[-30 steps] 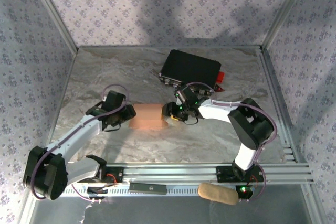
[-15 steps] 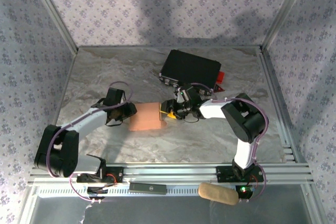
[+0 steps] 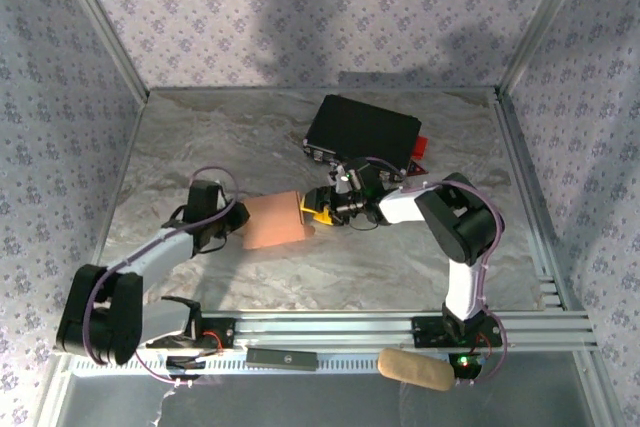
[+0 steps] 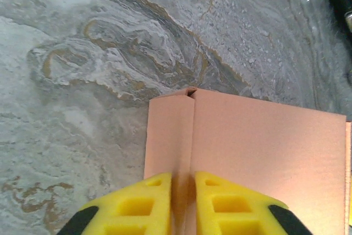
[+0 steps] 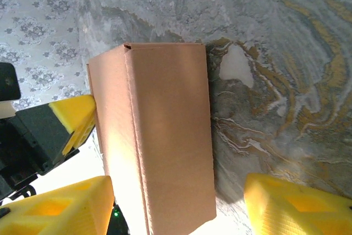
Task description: Fold the paper box
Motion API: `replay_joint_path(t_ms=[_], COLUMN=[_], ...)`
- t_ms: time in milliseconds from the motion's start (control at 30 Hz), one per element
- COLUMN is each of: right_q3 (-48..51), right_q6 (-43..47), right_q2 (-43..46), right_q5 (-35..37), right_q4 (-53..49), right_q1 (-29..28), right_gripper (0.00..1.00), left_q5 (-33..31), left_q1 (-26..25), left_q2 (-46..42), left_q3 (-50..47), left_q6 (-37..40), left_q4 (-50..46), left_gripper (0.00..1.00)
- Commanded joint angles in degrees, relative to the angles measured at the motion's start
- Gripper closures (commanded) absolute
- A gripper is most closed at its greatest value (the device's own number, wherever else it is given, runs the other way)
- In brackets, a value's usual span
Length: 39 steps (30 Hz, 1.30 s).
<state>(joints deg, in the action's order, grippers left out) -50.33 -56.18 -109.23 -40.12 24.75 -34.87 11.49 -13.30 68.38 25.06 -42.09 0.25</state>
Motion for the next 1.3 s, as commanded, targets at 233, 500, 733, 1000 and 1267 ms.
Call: replay_joint_path(t_ms=[233, 500, 733, 1000, 1267], right_q3=[-6.16, -6.81, -5.9, -3.29, -6.86], right_q6=[-0.1, -3.75, -5.41, -5.25, -6.51], right_q2=[-6.73, -7.74, -6.95, -5.42, -8.55], right_q5=[-3.96, -3.56, -2.07, -1.97, -2.26], right_q4=[-0.42, 3.21, 3.26, 3.91, 4.67], right_q1=[-3.38, -5.11, -5.6, -4.36, -4.56], right_gripper=[0.32, 0.35, 0.35, 0.34, 0.35], left_q5=[7.83, 8.64, 7.88, 6.72, 6.0], left_q1=[5.7, 6.9, 8.7, 9.9, 9.89], left_q2=[1.85, 2.93, 4.31, 4.76, 4.96], left_q3=[-4.82, -5.11, -4.86, -5.52, -4.14], left_q6=[-1.54, -2.12, -1.66, -1.68, -1.03], left_q4=[4.24, 5.14, 2.91, 1.12, -1.23], left_gripper=[0.96, 0.98, 1.0, 1.0, 1.0])
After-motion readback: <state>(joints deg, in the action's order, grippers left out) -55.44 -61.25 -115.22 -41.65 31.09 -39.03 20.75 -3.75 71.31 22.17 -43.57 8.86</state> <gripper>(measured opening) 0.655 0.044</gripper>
